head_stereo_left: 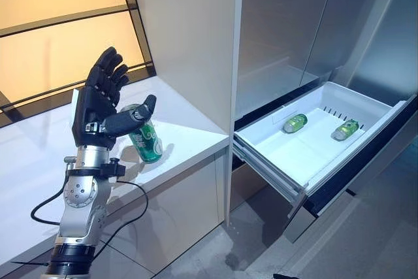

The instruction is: Put drinks into fridge and close the fridge

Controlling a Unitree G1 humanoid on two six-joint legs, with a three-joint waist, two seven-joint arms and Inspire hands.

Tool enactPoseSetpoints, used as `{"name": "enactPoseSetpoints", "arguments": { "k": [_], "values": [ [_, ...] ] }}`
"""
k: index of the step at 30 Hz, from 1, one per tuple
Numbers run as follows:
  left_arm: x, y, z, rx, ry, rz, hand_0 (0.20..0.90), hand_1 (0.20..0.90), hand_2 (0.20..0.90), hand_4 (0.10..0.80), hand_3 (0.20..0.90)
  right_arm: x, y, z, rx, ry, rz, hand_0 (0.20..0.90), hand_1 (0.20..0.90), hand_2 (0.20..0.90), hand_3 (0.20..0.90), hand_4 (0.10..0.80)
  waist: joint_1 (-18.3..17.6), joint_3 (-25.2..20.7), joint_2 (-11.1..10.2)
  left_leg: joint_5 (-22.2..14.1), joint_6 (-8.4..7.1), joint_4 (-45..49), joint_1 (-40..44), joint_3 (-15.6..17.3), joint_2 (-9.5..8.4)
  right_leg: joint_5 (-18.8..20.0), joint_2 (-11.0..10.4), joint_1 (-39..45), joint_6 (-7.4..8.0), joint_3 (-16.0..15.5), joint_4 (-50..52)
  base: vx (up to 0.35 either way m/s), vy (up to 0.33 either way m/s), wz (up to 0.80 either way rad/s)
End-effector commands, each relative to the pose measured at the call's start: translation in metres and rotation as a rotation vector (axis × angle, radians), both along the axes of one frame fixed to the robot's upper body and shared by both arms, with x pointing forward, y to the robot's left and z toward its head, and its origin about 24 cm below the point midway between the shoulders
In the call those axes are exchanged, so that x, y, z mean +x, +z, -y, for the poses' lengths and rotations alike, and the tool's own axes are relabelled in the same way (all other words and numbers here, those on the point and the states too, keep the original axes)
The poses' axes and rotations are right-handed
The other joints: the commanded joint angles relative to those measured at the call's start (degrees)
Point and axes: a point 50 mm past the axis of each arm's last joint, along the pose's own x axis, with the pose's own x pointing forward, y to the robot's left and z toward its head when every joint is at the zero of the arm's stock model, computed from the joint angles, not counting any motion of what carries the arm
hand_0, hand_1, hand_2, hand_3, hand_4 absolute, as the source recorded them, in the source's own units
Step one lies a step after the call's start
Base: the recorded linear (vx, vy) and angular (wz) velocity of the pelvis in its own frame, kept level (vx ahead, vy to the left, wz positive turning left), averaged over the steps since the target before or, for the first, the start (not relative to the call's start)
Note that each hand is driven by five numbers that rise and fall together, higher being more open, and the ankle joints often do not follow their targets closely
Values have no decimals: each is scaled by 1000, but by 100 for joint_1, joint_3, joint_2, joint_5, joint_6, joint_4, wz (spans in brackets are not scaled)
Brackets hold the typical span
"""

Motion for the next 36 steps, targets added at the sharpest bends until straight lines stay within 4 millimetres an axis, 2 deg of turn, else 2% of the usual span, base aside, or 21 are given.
{"name": "enactPoseSetpoints", "arguments": {
  "k": [1, 12, 23, 36],
  "values": [
    [0, 44, -8, -6, 24, 198, 900, 900, 900, 800, 900, -2, -1, -2, 8, 69, -40, 900, 900, 900, 900, 800, 24, -4, -30, -463, 3, 75, 56, -16, -145, -474, 42, -280, 252, 51, 559, 0, 1, 8],
    [6, 34, -14, -5, 29, 117, 900, 900, 900, 800, 900, 1, 0, 2, 5, 60, -41, 900, 900, 900, 900, 800, 11, -2, -4, -459, -9, 73, 73, 19, -141, -460, 31, -250, 277, 56, 531, -1, 0, 2],
    [14, 29, -8, 59, -26, 31, 900, 900, 900, 800, 900, 2, 1, 6, 3, 52, -42, 900, 900, 900, 900, 800, -42, -11, 30, -450, -13, 67, 87, 73, -135, -430, 36, -251, 294, 84, 510, 0, 0, 0],
    [23, 26, -20, 72, 68, -32, 900, 900, 900, 800, 900, 1, 2, 7, 3, 39, -44, 900, 900, 900, 900, 800, -138, -20, 64, -457, -17, 70, 110, 154, -127, -414, 49, -245, 310, 160, 486, 0, 0, 0]
  ]
}}
